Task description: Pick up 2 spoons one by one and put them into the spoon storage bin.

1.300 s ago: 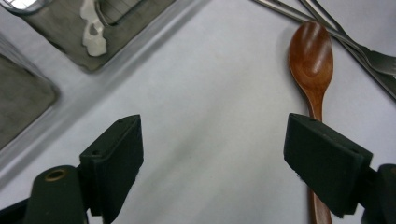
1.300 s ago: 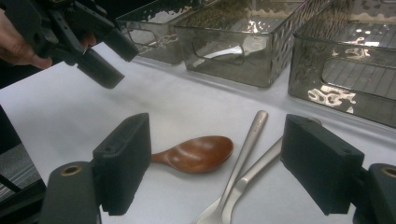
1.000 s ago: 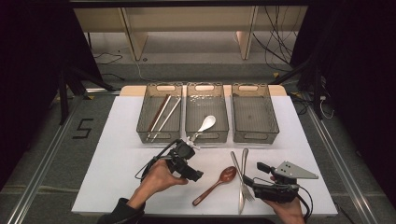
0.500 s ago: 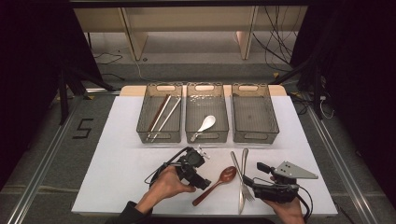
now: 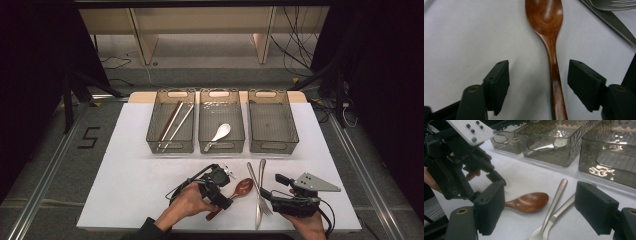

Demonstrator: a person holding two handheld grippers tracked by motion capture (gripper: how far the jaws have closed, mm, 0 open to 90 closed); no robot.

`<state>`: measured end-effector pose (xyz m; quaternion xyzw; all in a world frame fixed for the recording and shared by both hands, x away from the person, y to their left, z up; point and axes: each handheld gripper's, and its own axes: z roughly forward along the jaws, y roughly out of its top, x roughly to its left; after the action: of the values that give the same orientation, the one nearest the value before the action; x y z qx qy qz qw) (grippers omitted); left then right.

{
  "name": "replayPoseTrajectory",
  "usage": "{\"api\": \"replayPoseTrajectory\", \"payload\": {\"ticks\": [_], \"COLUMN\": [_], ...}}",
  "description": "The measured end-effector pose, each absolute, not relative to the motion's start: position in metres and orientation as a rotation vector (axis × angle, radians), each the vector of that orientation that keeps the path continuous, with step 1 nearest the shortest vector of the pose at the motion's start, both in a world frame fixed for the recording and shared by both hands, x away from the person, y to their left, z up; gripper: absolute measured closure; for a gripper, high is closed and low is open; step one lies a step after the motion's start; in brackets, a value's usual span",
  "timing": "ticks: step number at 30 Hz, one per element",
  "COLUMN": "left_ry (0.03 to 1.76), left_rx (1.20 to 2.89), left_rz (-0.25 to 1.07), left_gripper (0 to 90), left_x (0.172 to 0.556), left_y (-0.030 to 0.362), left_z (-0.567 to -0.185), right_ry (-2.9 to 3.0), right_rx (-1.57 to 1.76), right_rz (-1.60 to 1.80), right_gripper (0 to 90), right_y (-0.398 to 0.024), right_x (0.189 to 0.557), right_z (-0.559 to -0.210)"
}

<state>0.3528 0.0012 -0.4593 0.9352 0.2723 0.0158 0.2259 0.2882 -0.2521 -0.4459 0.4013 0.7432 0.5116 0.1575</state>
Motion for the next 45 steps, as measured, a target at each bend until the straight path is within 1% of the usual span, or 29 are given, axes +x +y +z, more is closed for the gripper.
{"api": "replayPoseTrajectory", "payload": {"ticks": [7,9,11,14,19,27,35,45], "left_ry": [0.722,0.707,0.707,0.696,0.685,0.674,0.659,0.648], "left_rx": [2.608,2.621,2.620,2.625,2.626,2.620,2.606,2.579], "left_rz": [0.048,0.082,0.079,0.106,0.111,0.102,0.088,0.087], "left_gripper": [48.6,52.3,57.2,62.3,69.7,78.3,80.7,81.2], "left_x": [0.352,0.350,0.351,0.350,0.351,0.353,0.354,0.357], "left_y": [-0.004,-0.006,-0.006,-0.007,-0.005,-0.004,-0.001,0.005], "left_z": [-0.464,-0.465,-0.464,-0.465,-0.465,-0.465,-0.466,-0.464], "right_ry": [2.125,2.125,2.123,2.123,2.123,2.122,2.121,2.123], "right_rx": [1.148,1.147,1.147,1.147,1.147,1.147,1.144,1.143], "right_rz": [1.465,1.465,1.466,1.465,1.465,1.465,1.465,1.465], "right_gripper": [25.3,25.2,25.2,25.3,25.2,25.2,25.3,25.2], "right_y": [-0.252,-0.253,-0.253,-0.253,-0.252,-0.253,-0.253,-0.253], "right_x": [0.288,0.288,0.288,0.289,0.289,0.288,0.288,0.288], "right_z": [-0.446,-0.446,-0.446,-0.446,-0.446,-0.446,-0.446,-0.446]}}
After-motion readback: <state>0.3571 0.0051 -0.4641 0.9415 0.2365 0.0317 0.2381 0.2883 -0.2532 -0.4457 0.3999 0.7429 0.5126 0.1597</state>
